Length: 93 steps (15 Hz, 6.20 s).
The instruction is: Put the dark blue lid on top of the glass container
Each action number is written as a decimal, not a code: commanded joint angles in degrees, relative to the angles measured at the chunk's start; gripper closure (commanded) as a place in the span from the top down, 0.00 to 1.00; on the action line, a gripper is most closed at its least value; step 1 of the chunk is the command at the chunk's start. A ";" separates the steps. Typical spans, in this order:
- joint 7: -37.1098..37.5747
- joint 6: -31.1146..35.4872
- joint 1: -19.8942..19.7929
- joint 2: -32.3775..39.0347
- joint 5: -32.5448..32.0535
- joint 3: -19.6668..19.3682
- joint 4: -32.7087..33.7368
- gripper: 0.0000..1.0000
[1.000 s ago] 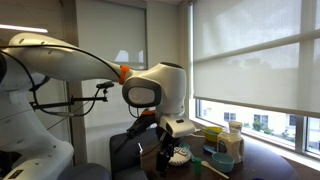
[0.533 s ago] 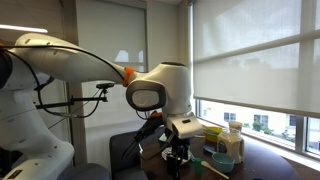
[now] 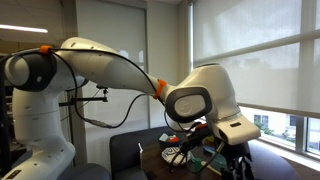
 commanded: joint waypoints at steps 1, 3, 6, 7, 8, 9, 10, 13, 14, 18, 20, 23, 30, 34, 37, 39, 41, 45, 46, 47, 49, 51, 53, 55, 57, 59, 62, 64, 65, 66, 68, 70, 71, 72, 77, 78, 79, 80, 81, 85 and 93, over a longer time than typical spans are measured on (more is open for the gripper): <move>2.72 -0.22 1.85 1.72 -2.01 -1.53 1.99 1.00; 4.77 -0.25 2.30 3.36 -3.28 -1.59 3.82 1.00; 4.97 -0.18 2.31 3.50 -3.43 -1.67 4.21 1.00; 4.30 -1.16 2.25 5.13 0.29 -1.53 6.30 1.00; 0.98 -1.81 2.03 6.45 6.65 -1.34 8.00 1.00; -2.08 -2.28 1.83 7.80 11.20 -1.25 9.75 1.00; -5.23 -3.43 -0.07 8.83 15.99 0.74 11.11 1.00; -4.58 -8.62 1.83 14.86 17.23 -1.56 19.21 1.00; -2.15 -12.05 2.27 17.20 14.75 -2.01 22.38 1.00; 4.44 -21.59 3.83 25.42 8.96 -3.34 32.76 1.00; 1.62 -18.76 3.20 22.42 11.11 -2.73 27.93 1.00; 2.16 -20.07 3.13 25.99 11.05 -2.66 32.08 1.00; 11.35 -18.44 5.86 29.27 10.63 -2.75 35.49 1.00; 16.28 -17.89 7.57 31.10 9.30 -2.72 36.76 0.87; 18.02 -17.77 8.00 33.37 8.43 -2.52 38.56 0.71; 18.20 -16.77 8.08 34.90 8.06 -2.44 39.74 0.58; 18.36 -16.20 8.16 36.34 7.72 -2.48 41.00 0.49; 17.86 -15.75 8.10 38.08 7.93 -2.21 42.32 0.30; 17.82 -15.89 8.13 38.23 7.94 -2.20 42.47 0.18; 17.63 -16.20 8.11 38.18 7.97 -2.17 42.61 0.09; 17.28 -16.21 8.07 37.04 8.11 -2.15 41.92 0.00; 17.04 -14.09 8.55 34.43 8.03 -2.63 39.55 0.00; 16.13 -9.56 9.31 30.85 6.83 -3.09 36.78 0.01; 14.24 -3.47 10.14 27.20 4.81 -3.14 34.30 0.01; 13.11 0.38 11.20 24.89 1.68 -3.43 34.17 0.01; 10.17 2.58 12.00 23.10 -0.39 -2.41 35.06 0.01; 2.46 1.08 13.08 21.87 1.28 1.03 37.72 0.01; -3.27 -1.95 13.55 21.57 3.77 3.53 39.95 0.01; -5.94 -3.44 13.70 21.39 4.93 4.74 40.65 0.01; -8.59 -5.42 13.73 21.64 6.33 5.88 41.69 0.01; -13.57 -10.43 13.64 22.92 8.69 7.46 43.89 0.01; -18.59 -15.30 13.14 24.04 10.78 8.34 44.76 0.01; -20.58 -18.52 12.65 24.35 11.57 8.34 45.02 0.01; -16.18 -14.09 13.97 22.39 9.13 7.65 42.09 0.04; -19.16 -19.84 13.73 24.20 8.76 7.47 43.77 0.01; -18.96 -21.20 13.89 24.38 8.11 7.33 44.59 0.01; -19.32 -22.26 14.28 24.64 8.15 6.82 45.50 0.01; -19.28 -23.75 14.21 25.14 8.03 6.78 46.63 0.01; -19.15 -25.69 14.11 25.64 7.89 6.63 47.76 0.01; -18.54 -27.38 12.48 27.84 10.24 6.91 50.72 0.01; -17.07 -21.76 11.41 33.89 11.80 7.49 56.70 0.01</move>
